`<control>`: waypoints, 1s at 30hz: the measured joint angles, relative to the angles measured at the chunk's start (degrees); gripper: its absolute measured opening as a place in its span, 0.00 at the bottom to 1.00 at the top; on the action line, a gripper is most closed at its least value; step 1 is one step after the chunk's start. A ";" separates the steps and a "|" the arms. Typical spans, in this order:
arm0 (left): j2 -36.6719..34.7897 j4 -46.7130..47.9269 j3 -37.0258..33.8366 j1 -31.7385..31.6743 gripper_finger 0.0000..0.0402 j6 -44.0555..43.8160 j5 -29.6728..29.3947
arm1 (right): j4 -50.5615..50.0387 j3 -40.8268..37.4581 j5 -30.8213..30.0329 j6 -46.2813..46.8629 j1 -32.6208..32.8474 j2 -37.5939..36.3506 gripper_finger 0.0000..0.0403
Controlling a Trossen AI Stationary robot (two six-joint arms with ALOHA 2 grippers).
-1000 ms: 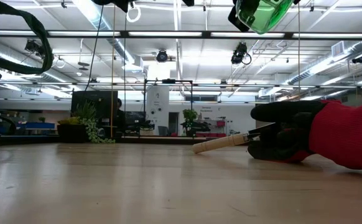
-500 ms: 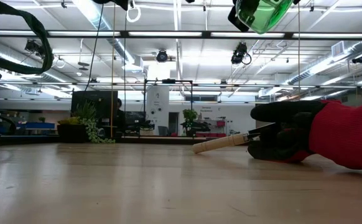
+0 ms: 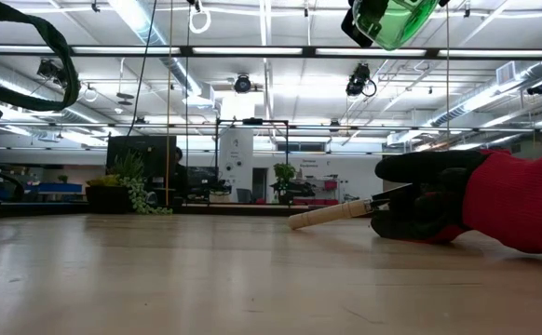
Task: Pick & Place Garden tools in Gardening bag
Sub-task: Put the green spray bottle into the white gardening bag
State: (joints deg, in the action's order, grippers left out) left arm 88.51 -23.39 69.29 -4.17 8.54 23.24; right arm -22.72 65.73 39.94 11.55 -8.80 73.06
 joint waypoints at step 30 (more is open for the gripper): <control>2.99 6.33 2.92 -0.76 0.48 1.32 5.03 | -0.02 0.00 0.15 0.00 0.02 0.00 0.41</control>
State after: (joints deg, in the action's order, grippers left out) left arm 91.50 -17.06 72.20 -4.93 9.86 28.28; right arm -22.74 65.73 40.10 11.55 -8.78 73.06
